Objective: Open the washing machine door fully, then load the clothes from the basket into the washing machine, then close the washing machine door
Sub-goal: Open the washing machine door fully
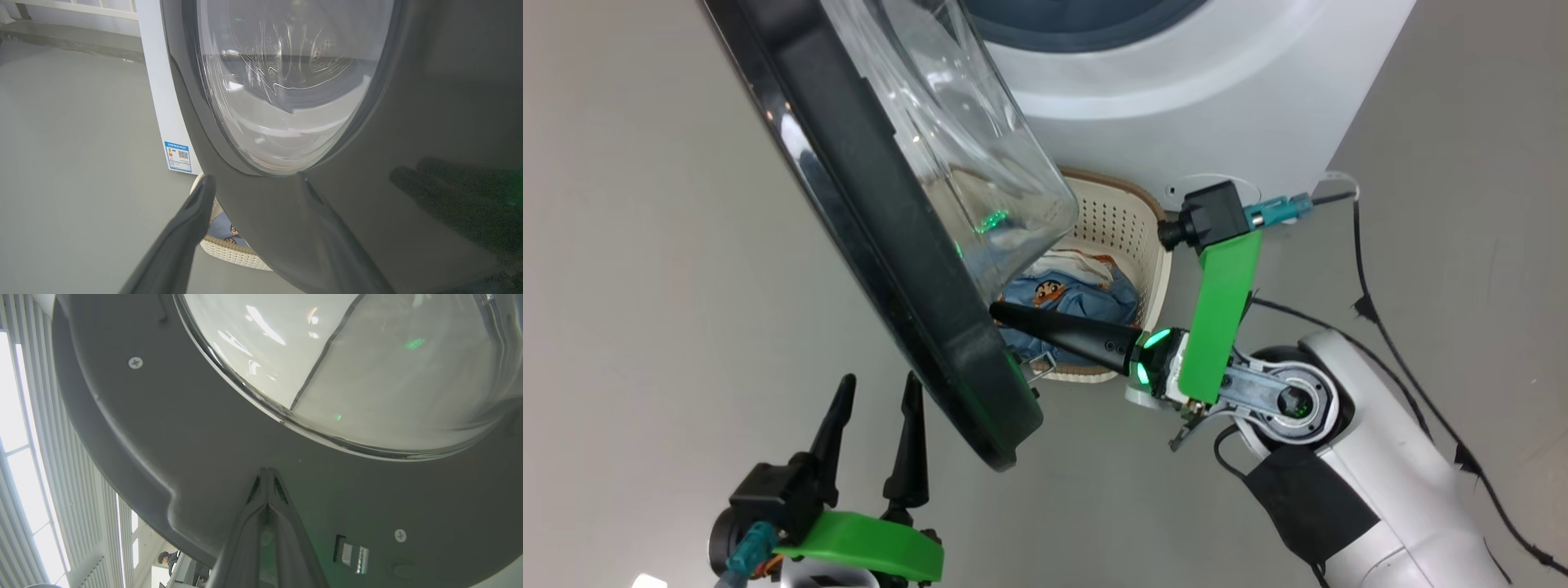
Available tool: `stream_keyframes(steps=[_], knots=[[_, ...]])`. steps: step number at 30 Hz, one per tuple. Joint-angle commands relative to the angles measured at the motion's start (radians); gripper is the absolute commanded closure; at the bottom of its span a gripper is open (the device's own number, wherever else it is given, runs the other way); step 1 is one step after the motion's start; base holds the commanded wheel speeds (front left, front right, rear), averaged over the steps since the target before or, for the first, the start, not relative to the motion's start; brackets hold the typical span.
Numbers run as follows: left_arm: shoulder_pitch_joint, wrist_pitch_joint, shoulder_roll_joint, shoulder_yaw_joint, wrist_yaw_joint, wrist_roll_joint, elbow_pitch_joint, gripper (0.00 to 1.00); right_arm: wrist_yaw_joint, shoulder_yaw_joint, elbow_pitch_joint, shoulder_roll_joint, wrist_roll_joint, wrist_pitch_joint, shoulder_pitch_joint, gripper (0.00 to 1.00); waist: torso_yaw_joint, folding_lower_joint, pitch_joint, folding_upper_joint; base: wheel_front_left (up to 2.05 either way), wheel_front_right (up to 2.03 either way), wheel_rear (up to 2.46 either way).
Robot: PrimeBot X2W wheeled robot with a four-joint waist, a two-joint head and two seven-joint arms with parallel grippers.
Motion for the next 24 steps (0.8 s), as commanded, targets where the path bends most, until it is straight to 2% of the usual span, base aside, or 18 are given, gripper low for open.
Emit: stream_keyframes(steps=[1,24], knots=[[0.006,-0.006,0.016,0.039,-0.004,-0.004,-0.016,0.00,0.003,0.025,-0.026,0.041,0.008,-0.006,0.024,1.00,0.003,0.0000,-0.014,0.0000,0.00,0.00,0.00],[0.036,-0.006,0.016,0.079,-0.048,0.006,0.020,0.00,0.003,0.126,0.017,0.048,0.050,-0.114,0.071,1.00,0.011,0.0000,-0.137,0.0000,0.00,0.00,0.00]])
